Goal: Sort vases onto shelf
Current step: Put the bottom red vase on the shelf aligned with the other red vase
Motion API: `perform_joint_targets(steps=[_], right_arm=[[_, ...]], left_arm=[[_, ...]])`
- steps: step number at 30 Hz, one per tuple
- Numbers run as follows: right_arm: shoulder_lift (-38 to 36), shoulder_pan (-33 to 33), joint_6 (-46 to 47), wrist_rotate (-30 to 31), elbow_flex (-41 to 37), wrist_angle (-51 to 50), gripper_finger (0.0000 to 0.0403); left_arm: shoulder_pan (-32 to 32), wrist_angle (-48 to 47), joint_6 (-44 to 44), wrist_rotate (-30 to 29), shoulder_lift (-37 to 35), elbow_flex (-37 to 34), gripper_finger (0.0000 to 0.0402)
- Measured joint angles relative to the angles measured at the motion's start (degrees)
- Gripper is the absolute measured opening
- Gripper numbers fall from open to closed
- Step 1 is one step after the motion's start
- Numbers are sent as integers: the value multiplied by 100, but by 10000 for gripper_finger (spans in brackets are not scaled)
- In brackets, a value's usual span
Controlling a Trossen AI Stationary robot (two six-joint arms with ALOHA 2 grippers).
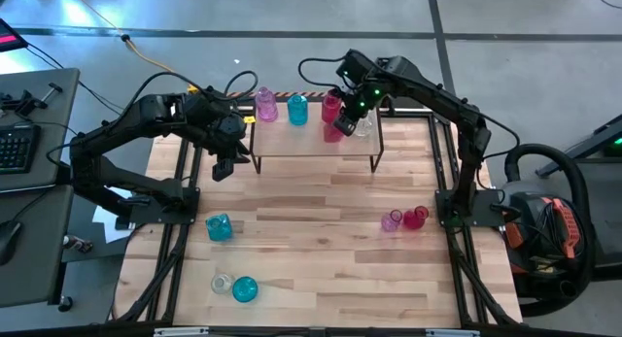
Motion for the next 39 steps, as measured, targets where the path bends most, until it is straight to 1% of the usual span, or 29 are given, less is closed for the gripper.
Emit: perform_joint_targets(steps=[31,39], right_arm=[[163,-66,6,118,-4,256,7],[169,-119,110,195,-4,331,35]], left_arm=[[-1,0,0,1,0,0,104],[0,0,0,0,0,0,104]])
